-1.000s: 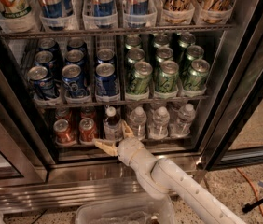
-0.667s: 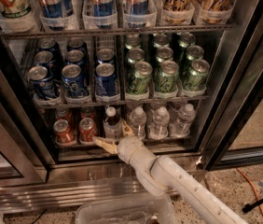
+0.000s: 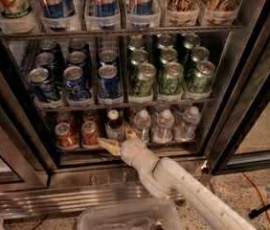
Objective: Pick blue plastic bottle from bottom shelf of fridge
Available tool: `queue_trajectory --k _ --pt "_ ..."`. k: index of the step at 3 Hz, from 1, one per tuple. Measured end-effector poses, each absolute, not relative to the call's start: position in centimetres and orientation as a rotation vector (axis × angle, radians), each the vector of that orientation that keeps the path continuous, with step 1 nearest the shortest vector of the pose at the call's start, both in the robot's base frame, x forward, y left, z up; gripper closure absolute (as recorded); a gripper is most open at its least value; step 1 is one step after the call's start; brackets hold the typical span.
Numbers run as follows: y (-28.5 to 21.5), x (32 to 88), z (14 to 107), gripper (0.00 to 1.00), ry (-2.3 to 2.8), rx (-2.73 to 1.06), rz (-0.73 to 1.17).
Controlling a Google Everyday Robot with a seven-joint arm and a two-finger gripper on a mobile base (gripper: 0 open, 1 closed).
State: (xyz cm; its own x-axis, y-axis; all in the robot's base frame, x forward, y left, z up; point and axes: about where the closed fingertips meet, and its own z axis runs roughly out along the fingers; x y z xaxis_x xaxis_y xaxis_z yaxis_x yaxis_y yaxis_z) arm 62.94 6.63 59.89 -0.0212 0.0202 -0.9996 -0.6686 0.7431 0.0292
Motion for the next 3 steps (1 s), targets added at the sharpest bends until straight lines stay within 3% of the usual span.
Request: queue_trajectory --k 2,3 --pt "6.45 64.14 58.75 0.24 1.537 -0.539 0.587" --pt "6.45 64.14 58.75 0.42 1.537 -0.539 0.587"
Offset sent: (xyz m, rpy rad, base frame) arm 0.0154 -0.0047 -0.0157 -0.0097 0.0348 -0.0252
